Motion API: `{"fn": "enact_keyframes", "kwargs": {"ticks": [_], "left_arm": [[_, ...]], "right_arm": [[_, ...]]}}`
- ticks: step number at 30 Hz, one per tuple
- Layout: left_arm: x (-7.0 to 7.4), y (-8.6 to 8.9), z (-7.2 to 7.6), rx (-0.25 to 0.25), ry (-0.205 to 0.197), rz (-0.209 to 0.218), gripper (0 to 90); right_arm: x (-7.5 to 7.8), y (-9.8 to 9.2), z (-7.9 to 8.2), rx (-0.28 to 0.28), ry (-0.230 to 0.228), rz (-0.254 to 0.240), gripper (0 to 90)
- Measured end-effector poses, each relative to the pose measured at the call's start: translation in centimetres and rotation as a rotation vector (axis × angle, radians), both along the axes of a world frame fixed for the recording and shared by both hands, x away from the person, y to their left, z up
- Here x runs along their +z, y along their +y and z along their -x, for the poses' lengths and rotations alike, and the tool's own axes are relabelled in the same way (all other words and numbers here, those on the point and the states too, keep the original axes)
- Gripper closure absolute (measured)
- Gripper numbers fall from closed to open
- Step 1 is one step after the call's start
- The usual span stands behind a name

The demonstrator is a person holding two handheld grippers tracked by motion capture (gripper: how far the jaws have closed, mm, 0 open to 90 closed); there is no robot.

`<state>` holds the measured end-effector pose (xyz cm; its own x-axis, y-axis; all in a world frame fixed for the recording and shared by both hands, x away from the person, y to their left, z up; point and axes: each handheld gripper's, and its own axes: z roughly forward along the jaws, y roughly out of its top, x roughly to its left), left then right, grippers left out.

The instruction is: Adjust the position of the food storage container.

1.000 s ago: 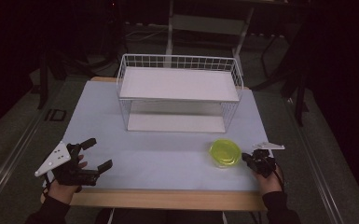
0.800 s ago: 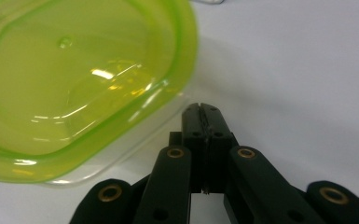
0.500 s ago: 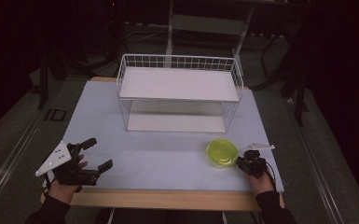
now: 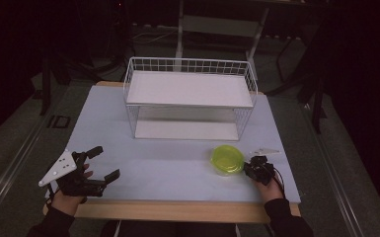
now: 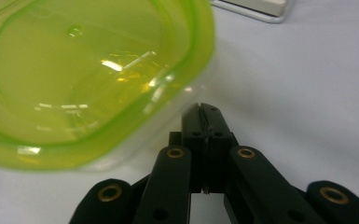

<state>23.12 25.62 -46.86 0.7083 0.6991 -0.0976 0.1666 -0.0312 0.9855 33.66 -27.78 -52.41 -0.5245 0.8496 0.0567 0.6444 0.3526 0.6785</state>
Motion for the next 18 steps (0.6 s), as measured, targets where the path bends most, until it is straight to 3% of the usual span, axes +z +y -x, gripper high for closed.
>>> {"fn": "enact_keyframes", "kwargs": {"ticks": [12, 18], "left_arm": [[0.0, 0.0, 0.0, -0.004, 0.004, -0.002, 2.2], [0.0, 0.0, 0.0, -0.005, 0.001, 0.0, 2.2]], "right_arm": [[-0.2, 4.5, -1.3, 0.079, 0.002, -0.024, 89.8], [-0.5, 7.3, -1.3, 0.127, 0.04, -0.076, 89.8]]}}
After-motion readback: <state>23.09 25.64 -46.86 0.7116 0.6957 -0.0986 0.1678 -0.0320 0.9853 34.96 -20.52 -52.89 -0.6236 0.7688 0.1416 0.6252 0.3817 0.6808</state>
